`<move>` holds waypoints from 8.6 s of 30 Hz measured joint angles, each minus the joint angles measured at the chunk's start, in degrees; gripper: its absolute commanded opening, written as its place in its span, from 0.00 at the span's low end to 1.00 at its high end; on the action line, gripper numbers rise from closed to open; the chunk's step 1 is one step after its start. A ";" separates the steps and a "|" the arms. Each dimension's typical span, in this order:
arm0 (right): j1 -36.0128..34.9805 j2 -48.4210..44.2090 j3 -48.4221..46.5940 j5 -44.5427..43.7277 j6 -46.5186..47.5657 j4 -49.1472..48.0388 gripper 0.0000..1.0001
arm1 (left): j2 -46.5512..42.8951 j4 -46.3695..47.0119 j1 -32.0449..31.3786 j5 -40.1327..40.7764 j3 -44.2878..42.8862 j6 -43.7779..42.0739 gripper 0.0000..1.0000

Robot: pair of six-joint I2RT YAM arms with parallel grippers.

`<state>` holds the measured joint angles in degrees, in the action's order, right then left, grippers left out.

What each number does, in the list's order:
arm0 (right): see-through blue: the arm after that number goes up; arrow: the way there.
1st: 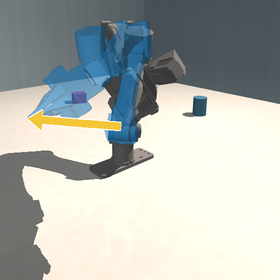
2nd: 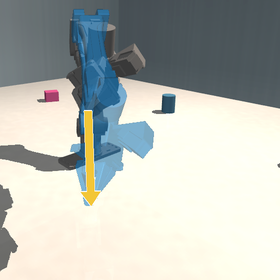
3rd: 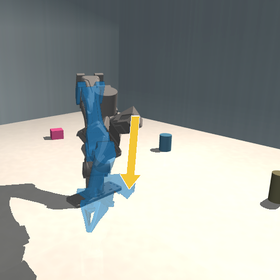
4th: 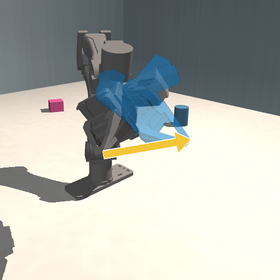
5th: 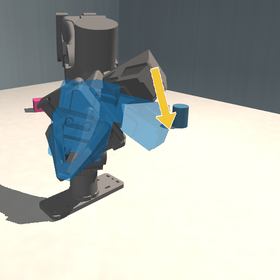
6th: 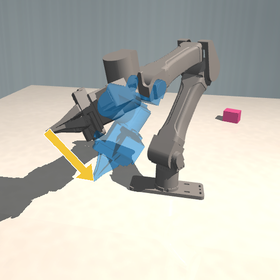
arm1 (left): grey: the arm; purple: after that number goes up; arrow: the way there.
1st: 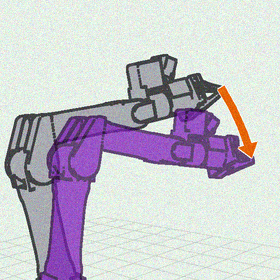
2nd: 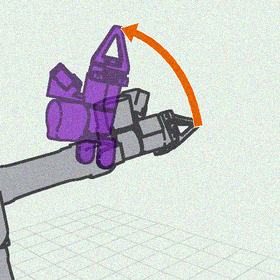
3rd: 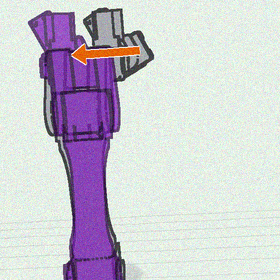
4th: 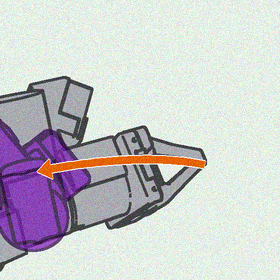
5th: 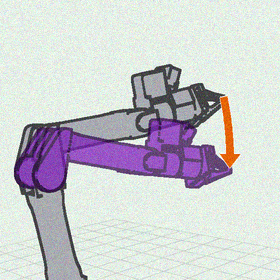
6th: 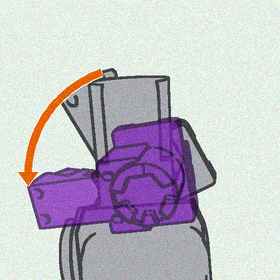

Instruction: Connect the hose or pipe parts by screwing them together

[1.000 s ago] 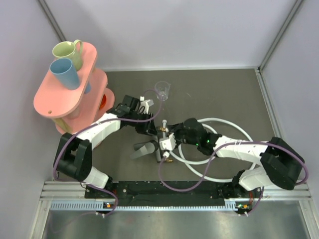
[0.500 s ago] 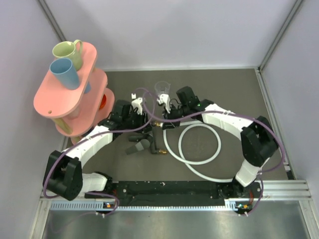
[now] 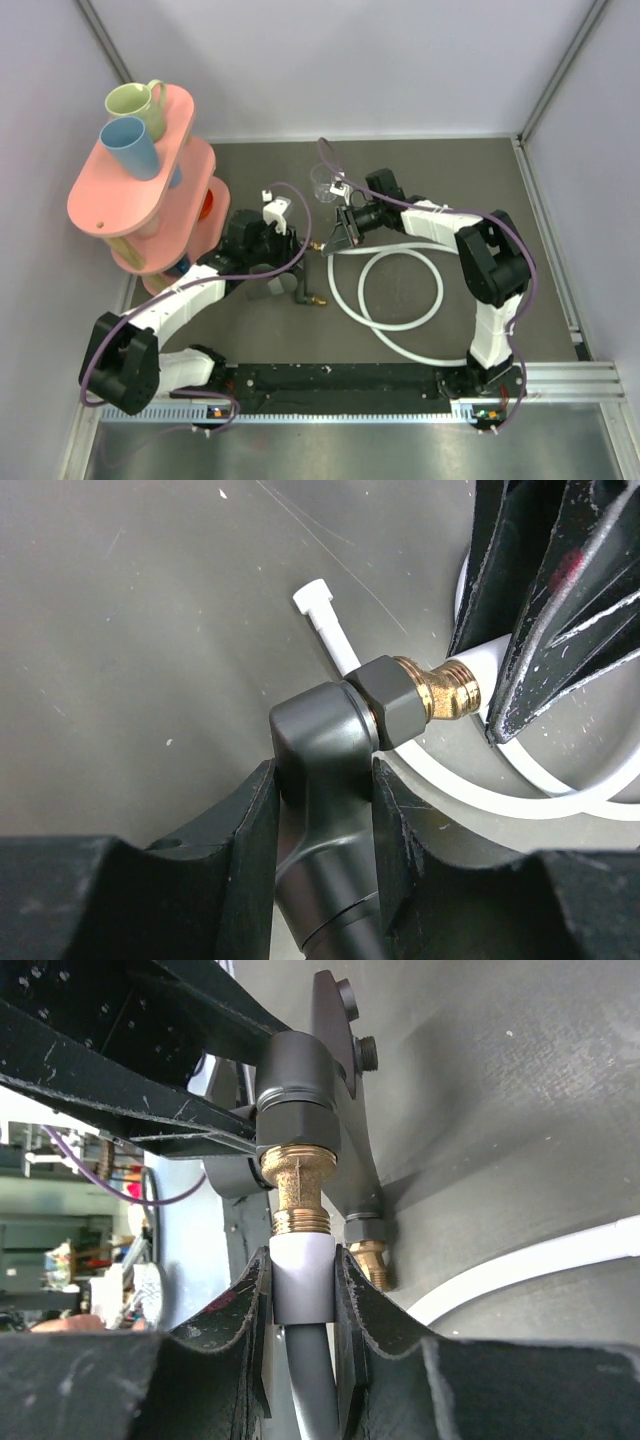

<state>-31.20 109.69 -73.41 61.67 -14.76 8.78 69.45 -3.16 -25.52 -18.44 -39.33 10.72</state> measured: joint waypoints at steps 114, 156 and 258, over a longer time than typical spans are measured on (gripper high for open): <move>-1.64 -6.36 -2.99 -13.94 14.60 15.10 0.66 | -3.82 3.54 -3.76 1.57 4.35 3.10 0.00; -21.11 -24.35 40.61 -49.22 100.06 -43.25 0.56 | 17.18 -33.94 7.23 -24.39 -22.56 -1.97 0.00; -13.68 -17.73 41.24 -40.06 75.19 -48.87 0.00 | 30.27 -36.89 -2.75 -3.17 -31.87 -1.18 0.00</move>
<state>-44.88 91.96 -32.16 21.61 60.42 -40.10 99.72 -40.05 -28.27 -21.61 -71.20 9.54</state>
